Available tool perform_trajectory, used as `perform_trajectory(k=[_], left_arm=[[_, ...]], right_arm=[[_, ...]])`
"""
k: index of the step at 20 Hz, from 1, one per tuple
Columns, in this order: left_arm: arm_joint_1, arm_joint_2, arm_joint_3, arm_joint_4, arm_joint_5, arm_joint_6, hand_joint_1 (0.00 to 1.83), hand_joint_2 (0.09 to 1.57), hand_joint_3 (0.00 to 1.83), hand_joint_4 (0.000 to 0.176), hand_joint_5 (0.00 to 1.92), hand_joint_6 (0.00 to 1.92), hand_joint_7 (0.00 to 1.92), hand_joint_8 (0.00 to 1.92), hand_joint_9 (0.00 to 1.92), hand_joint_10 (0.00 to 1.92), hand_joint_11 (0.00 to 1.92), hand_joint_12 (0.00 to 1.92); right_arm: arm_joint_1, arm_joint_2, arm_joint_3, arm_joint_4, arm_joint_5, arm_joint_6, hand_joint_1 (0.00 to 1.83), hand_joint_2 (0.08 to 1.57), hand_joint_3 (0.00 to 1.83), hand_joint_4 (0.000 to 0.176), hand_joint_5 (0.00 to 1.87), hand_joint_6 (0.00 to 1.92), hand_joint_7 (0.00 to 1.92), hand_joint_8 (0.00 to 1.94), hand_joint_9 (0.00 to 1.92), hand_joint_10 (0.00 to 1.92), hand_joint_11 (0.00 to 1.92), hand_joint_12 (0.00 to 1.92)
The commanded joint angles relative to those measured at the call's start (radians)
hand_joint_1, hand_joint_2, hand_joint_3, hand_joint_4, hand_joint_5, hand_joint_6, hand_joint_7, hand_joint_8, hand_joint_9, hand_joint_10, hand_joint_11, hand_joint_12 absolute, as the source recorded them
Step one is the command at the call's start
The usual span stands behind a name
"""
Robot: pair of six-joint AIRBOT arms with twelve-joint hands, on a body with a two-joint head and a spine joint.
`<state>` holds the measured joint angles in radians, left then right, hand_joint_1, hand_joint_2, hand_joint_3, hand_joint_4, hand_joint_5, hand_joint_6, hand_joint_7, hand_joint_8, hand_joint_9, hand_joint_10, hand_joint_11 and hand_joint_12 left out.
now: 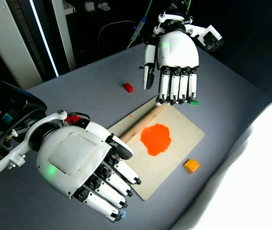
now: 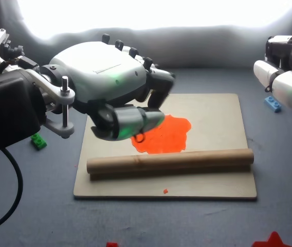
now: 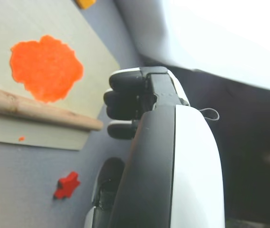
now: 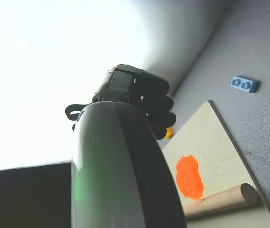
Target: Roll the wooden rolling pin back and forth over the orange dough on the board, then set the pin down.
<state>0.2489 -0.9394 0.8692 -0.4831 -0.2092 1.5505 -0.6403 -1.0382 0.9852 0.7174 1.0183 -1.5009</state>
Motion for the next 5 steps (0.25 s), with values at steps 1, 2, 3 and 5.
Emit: perform_trajectory(k=[1, 2, 3, 5], left_arm=[[-0.015, 0.003, -0.004, 0.011, -0.094, -0.002, 0.01, 1.57, 0.08, 0.0, 0.49, 1.3, 0.51, 1.56, 0.48, 1.75, 0.39, 1.92], [-0.015, 0.003, -0.003, 0.011, -0.094, -0.005, 0.44, 1.53, 0.03, 0.053, 0.39, 1.8, 0.53, 1.6, 0.5, 1.79, 0.4, 1.92], [-0.015, 0.003, -0.003, 0.011, -0.094, -0.006, 0.56, 1.51, 0.01, 0.084, 0.39, 1.89, 0.59, 1.59, 0.55, 1.75, 0.43, 1.92], [-0.015, 0.004, -0.003, 0.011, -0.094, -0.006, 0.58, 1.51, 0.0, 0.095, 0.39, 1.92, 0.63, 1.61, 0.57, 1.76, 0.45, 1.92]], right_arm=[[0.006, 0.014, 0.001, -0.048, 0.11, 0.019, 0.16, 1.54, 0.0, 0.0, 0.61, 1.47, 0.76, 1.37, 0.63, 1.69, 0.45, 1.92], [0.007, 0.02, 0.001, -0.05, 0.107, 0.042, 0.17, 1.53, 0.0, 0.0, 0.64, 1.42, 0.77, 1.37, 0.65, 1.71, 0.47, 1.92], [0.008, 0.027, 0.001, -0.065, 0.1, 0.065, 0.25, 1.52, 0.0, 0.0, 0.66, 1.4, 0.78, 1.38, 0.67, 1.72, 0.5, 1.92], [0.014, 0.042, 0.001, -0.125, 0.094, 0.1, 0.31, 1.5, 0.0, 0.0, 0.68, 1.39, 0.79, 1.37, 0.67, 1.71, 0.5, 1.92]])
